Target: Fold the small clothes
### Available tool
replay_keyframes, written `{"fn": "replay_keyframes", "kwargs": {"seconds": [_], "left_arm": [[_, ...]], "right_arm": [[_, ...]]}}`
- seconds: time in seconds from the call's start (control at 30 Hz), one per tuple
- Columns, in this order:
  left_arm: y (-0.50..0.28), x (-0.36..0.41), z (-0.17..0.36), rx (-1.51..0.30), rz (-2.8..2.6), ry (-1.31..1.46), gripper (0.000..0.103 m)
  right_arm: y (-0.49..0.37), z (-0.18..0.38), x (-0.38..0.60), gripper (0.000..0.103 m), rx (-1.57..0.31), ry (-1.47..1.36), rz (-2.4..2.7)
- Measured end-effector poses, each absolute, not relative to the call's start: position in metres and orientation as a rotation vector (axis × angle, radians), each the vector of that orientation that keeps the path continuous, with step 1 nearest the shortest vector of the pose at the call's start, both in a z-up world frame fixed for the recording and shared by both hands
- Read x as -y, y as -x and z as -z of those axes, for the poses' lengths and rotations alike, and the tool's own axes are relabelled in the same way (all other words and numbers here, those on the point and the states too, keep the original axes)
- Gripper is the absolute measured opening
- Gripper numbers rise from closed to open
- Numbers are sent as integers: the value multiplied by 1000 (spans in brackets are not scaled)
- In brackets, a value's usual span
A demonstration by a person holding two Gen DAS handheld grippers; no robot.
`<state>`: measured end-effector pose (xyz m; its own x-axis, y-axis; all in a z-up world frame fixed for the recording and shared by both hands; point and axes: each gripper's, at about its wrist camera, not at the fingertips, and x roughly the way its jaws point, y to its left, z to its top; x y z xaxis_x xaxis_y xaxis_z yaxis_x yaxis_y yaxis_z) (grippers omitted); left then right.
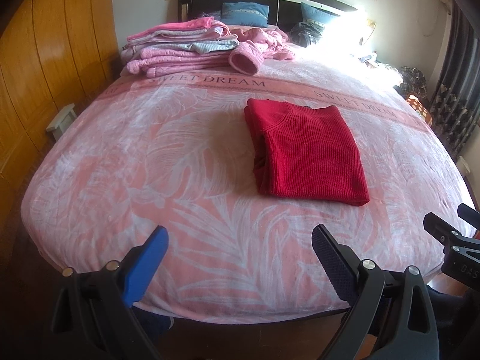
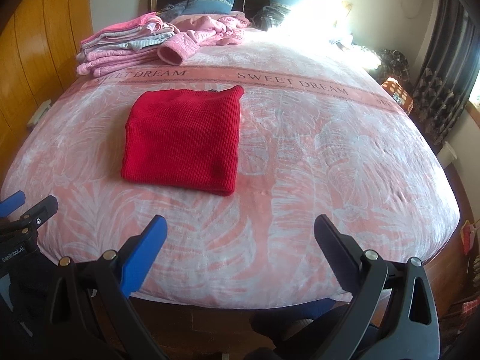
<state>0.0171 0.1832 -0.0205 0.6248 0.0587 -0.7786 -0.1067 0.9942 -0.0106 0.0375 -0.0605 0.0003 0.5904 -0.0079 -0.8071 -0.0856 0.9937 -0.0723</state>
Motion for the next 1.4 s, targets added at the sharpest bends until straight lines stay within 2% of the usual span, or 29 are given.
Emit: {"fn": "replay_keyframes", "kwargs": {"seconds": [0.77, 1.4], "left_arm": [[-17, -171, 23, -887, -56, 39, 97], [-17, -170, 24, -893, -54, 36, 97]], "right_arm": [[-44, 13, 66, 98, -1020, 48, -64], [-46, 11, 72, 98, -999, 28, -45]]}}
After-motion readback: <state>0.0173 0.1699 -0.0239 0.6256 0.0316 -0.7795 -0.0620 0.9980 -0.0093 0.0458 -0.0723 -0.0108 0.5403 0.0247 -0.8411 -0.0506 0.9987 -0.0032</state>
